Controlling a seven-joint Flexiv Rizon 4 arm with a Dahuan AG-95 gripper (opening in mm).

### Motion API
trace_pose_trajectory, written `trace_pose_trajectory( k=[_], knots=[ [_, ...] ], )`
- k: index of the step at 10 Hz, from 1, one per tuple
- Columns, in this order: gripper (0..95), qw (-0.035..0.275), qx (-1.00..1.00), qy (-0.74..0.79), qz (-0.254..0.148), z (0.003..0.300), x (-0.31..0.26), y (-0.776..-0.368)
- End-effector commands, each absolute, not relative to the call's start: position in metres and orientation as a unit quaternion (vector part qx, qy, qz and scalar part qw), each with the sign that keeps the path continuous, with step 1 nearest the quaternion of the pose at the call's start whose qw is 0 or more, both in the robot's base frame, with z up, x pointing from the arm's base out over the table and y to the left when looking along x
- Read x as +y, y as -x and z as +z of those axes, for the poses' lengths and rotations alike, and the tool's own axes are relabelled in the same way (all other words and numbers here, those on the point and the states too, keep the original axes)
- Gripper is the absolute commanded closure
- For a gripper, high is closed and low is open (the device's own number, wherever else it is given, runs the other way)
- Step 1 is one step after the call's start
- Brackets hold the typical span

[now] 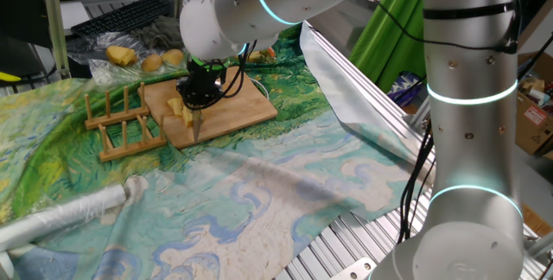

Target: Chop the potatoes

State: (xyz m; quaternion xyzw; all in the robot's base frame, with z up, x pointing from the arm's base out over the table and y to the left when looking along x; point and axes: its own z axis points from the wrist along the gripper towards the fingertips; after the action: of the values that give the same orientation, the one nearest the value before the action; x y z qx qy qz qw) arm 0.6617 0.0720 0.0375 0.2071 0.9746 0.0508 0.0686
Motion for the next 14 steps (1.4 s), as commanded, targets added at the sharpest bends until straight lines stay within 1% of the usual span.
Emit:
trace_pose_trajectory(
  k=[1,2,6,8,9,10,11,14],
  knots=[
    [95.0,0.07,0.974,-0.211,0.051,0.038,0.074,-0.663],
    [95.0,0.07,0.97,-0.224,0.07,0.038,0.074,-0.665],
    [95.0,0.071,0.965,-0.239,0.086,0.038,0.076,-0.668],
    [95.0,0.072,0.982,-0.177,-0.001,0.037,0.076,-0.669],
    [95.0,0.068,0.982,-0.175,0.001,0.039,0.076,-0.669],
    [95.0,0.048,0.984,-0.17,0.005,0.046,0.073,-0.67],
    [95.0,0.044,0.984,-0.173,0.013,0.048,0.072,-0.67],
    [95.0,0.039,0.984,-0.172,0.011,0.053,0.07,-0.669]
  ],
)
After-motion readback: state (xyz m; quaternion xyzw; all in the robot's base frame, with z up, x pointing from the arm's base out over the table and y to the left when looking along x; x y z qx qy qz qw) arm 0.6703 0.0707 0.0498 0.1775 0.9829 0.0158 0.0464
